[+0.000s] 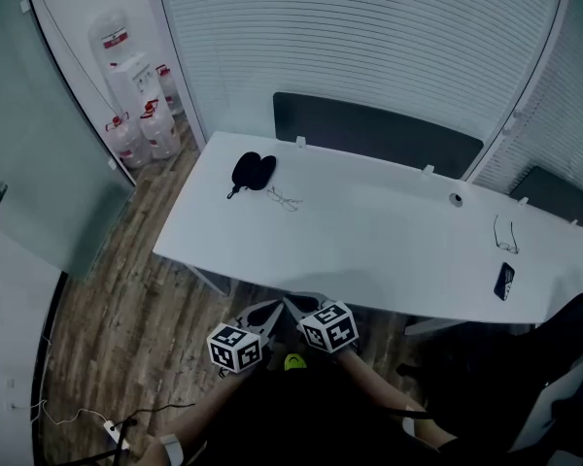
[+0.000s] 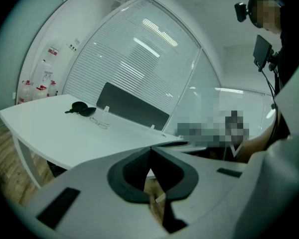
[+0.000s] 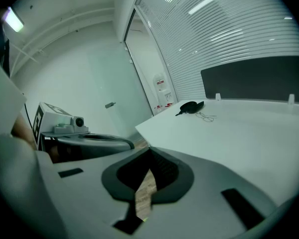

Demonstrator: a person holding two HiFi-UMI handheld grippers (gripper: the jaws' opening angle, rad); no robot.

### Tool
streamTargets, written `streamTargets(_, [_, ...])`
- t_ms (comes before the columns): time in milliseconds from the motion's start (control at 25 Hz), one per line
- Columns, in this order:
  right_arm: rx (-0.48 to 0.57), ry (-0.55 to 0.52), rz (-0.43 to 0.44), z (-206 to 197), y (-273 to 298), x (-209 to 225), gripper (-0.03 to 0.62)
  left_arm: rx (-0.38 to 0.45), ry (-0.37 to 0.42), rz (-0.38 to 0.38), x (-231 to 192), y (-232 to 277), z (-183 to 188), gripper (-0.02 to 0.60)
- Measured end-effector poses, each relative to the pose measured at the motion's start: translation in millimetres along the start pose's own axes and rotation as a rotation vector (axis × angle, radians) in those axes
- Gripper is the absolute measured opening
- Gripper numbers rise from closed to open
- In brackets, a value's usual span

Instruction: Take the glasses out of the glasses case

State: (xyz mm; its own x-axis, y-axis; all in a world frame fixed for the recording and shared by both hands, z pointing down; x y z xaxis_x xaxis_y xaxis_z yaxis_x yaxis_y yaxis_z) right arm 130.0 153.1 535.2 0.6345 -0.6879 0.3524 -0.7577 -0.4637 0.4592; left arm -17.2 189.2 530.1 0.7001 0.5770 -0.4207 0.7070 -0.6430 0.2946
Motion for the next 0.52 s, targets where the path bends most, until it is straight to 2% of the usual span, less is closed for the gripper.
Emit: streamTargets(520, [0.000,0.006,0.004,-3.6,-4.7,2.6,0.017,-0.010,0.003,0.000,4.8,2.6,-2.2,0.006])
Point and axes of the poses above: the fingertips, and each gripper's own axes: y forward along the fingers, x to its right, z out of its top, the point moved 10 cm from there along -y, backward along the fingers
